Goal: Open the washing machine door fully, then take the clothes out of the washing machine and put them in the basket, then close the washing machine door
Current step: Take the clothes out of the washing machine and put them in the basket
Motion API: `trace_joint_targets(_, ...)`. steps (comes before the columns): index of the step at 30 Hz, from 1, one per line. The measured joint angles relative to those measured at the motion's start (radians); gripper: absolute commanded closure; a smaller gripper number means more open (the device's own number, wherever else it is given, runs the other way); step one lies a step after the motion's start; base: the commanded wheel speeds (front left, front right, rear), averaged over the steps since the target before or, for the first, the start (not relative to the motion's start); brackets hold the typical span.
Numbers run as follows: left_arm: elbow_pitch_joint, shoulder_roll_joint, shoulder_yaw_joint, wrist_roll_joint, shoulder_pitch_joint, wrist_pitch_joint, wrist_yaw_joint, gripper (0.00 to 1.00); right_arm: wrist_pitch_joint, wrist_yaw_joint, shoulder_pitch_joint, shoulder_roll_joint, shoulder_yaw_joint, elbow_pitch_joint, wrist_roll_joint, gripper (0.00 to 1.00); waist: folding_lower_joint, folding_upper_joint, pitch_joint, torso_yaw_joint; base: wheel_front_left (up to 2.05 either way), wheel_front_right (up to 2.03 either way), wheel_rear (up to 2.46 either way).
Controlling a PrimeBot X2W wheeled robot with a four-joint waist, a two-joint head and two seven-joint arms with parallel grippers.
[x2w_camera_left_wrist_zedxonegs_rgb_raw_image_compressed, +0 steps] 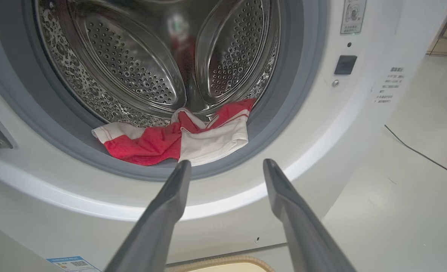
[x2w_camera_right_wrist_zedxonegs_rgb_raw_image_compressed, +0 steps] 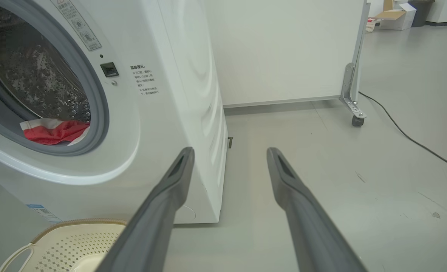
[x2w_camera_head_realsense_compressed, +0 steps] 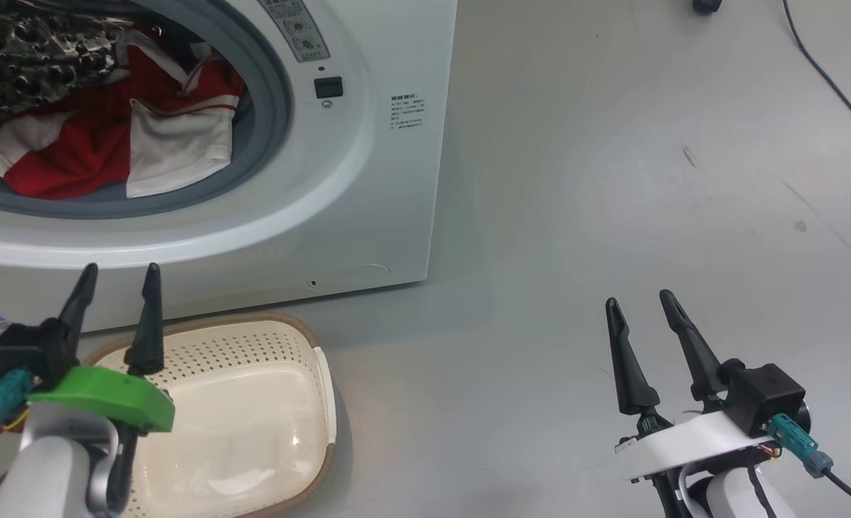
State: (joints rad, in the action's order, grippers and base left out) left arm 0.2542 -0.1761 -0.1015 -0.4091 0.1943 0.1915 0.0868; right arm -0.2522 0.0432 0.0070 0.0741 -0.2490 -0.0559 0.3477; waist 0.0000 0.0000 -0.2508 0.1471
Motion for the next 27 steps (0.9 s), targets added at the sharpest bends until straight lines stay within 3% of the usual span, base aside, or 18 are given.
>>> trace_joint_targets(4,0.0,-0.043,0.017,0.009,0.063,-0.066,-0.021,0.0,0.0,0.0,-0.01,-0.009,-0.011,0.01,0.0,0.0,0.0,0.0,-0.04,0.02,0.0,0.0,0.0)
trace_joint_targets(14,0.039,-0.07,0.107,-0.086,0.306,-0.297,-0.075,0.0,0.0,0.003,-0.058,-0.018,-0.036,0.023,0.0,0.0,0.0,0.0,-0.155,0.093,0.0,0.0,0.0)
trace_joint_targets(27,0.163,-0.156,0.102,-0.073,0.553,-0.513,-0.136,0.0,0.0,0.007,-0.102,-0.028,-0.068,0.026,0.002,0.0,0.0,0.0,-0.261,0.195,0.0,0.0,0.0)
